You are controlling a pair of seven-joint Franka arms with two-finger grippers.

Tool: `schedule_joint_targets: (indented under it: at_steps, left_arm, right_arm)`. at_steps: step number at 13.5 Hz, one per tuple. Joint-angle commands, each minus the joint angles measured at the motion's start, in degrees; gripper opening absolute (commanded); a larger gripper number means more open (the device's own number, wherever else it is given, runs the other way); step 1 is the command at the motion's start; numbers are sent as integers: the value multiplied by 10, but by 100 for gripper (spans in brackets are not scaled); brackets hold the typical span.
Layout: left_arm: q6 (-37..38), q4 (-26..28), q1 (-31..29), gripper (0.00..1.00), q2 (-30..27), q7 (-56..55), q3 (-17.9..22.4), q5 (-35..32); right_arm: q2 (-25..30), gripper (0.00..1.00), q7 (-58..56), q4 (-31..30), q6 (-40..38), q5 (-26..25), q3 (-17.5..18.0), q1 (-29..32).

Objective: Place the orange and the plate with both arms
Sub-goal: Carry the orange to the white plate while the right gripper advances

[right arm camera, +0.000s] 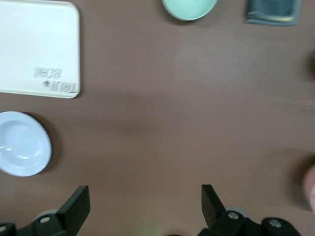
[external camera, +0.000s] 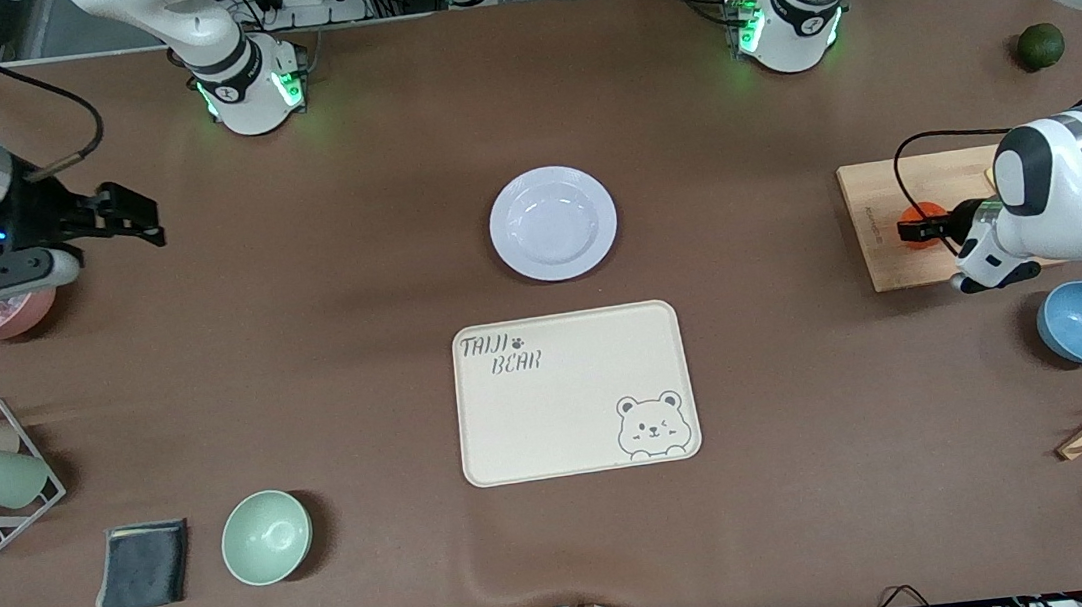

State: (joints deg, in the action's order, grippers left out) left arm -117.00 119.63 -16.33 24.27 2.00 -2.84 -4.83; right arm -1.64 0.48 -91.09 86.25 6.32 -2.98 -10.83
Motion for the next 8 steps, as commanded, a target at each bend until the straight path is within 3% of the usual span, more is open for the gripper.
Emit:
schedule_joint_targets:
  at_steps: [1, 3, 5, 8]
  left_arm:
    - [4, -6, -5, 0, -4, 6, -8, 10]
    - [66, -9, 1, 0, -46, -18, -48, 41]
    - [144, -47, 1, 0, -79, -69, -107, 48]
    - [208, -118, 5, 0, -72, -249, -251, 89]
  right_arm:
    - [0, 100, 4, -43, 19, 41, -2, -5]
    - [-4, 100, 3, -82, 27, 108, -2, -4]
    - [-7, 100, 4, -115, 63, 131, -2, -16]
    - [-14, 100, 4, -152, 106, 165, -2, -47]
